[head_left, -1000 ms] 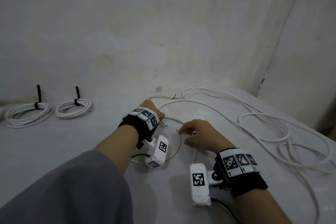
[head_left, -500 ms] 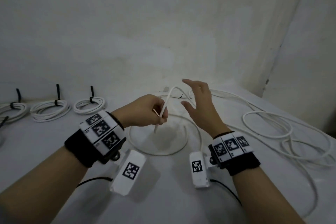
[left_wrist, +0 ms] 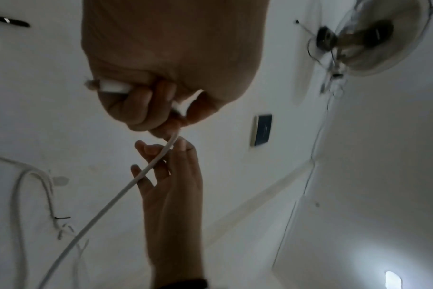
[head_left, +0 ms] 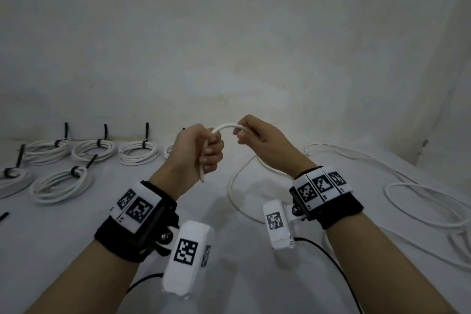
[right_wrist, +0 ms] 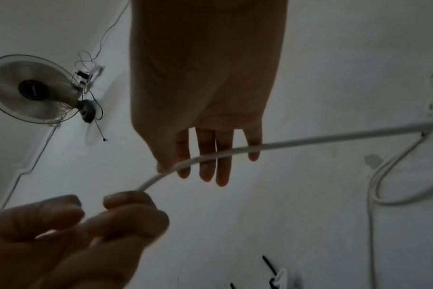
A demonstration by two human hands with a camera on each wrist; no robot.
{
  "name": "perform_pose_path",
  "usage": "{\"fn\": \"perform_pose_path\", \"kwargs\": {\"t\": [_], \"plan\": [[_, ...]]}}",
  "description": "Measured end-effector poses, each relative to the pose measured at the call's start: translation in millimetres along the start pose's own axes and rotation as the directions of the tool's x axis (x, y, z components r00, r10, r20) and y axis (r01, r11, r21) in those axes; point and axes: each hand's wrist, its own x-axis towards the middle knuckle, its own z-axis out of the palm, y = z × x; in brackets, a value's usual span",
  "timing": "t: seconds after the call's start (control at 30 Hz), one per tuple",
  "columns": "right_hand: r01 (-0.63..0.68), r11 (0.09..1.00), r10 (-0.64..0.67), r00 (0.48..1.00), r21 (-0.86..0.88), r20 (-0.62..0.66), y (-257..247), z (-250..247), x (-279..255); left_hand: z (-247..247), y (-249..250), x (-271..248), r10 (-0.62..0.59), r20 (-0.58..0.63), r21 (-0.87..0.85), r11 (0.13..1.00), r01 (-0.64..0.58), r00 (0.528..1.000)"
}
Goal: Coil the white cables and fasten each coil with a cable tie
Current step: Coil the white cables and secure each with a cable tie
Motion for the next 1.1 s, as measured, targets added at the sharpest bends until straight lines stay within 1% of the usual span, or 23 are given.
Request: {"fn": "perform_pose_path", "kwargs": {"t": [0.07,0.13,0.2,0.27,0.33,0.4,0.5,0.53,0.6,0.63,0.67,0.73,0.8,0.83,0.9,0.97,1.03,1.1], "plan": [[-0.004,1.0,0.005,0.997,0.023,-0.078,1,7,4,-15,6,-8,0.055,0.049,-0.174,0.984,-0.045,0.997],[-0.01,1.0,0.013,0.993,0.021,-0.113,6,14,5,-25,11,-13,0.121,0.036,-0.264,0.958,-0.107,0.992],[-0.03,0.999,0.032,0.995,0.029,-0.099,13,23,4,-36,19,-17,0.199,-0.008,-0.352,0.917,-0.189,0.98],[-0.047,0.999,0.048,0.995,0.017,-0.084,19,29,2,-49,29,-21,0.293,-0.073,-0.444,0.847,-0.294,0.953],[-0.024,0.998,0.018,0.995,-0.066,-0.094,22,30,-1,-63,39,-25,0.367,-0.142,-0.504,0.773,-0.386,0.919],[0.024,0.984,-0.034,0.998,-0.177,-0.052,19,29,-2,-76,47,-30,0.407,-0.192,-0.508,0.737,-0.445,0.893],[0.075,0.932,-0.023,0.989,-0.355,0.148,4,29,-1,-85,50,-32,0.409,-0.232,-0.436,0.768,-0.47,0.883],[0.123,0.896,-0.031,0.976,-0.426,0.216,-3,30,-1,-85,50,-30,0.402,-0.243,-0.404,0.786,-0.469,0.883],[0.254,0.793,-0.062,0.938,-0.554,0.342,-20,34,-2,-84,46,-26,0.384,-0.262,-0.324,0.829,-0.455,0.886],[0.31,0.746,-0.071,0.917,-0.589,0.392,-31,37,-2,-82,43,-23,0.372,-0.267,-0.283,0.851,-0.441,0.889],[0.348,0.72,-0.074,0.899,-0.6,0.432,-41,40,-2,-79,39,-20,0.359,-0.27,-0.246,0.871,-0.425,0.893],[0.396,0.716,-0.091,0.869,-0.575,0.486,-64,44,-2,-74,30,-16,0.337,-0.265,-0.166,0.907,-0.387,0.903],[0.436,0.726,-0.154,0.856,-0.532,0.493,-86,44,-2,-67,21,-14,0.31,-0.245,-0.055,0.941,-0.333,0.919],[0.44,0.733,-0.177,0.86,-0.519,0.479,-95,43,-1,-64,18,-13,0.297,-0.236,0.006,0.953,-0.304,0.925],[0.408,0.767,-0.187,0.88,-0.495,0.436,-107,38,2,-57,14,-15,0.287,-0.219,0.111,0.957,-0.269,0.932],[0.379,0.811,-0.204,0.897,-0.445,0.393,-112,32,7,-50,13,-17,0.298,-0.191,0.191,0.946,-0.262,0.935],[0.355,0.857,-0.238,0.915,-0.374,0.326,-109,30,9,-44,10,-20,0.298,-0.164,0.284,0.927,-0.244,0.94],[0.297,0.907,-0.25,0.95,-0.299,0.186,-100,31,9,-41,8,-22,0.298,-0.147,0.346,0.909,-0.233,0.943]]}}
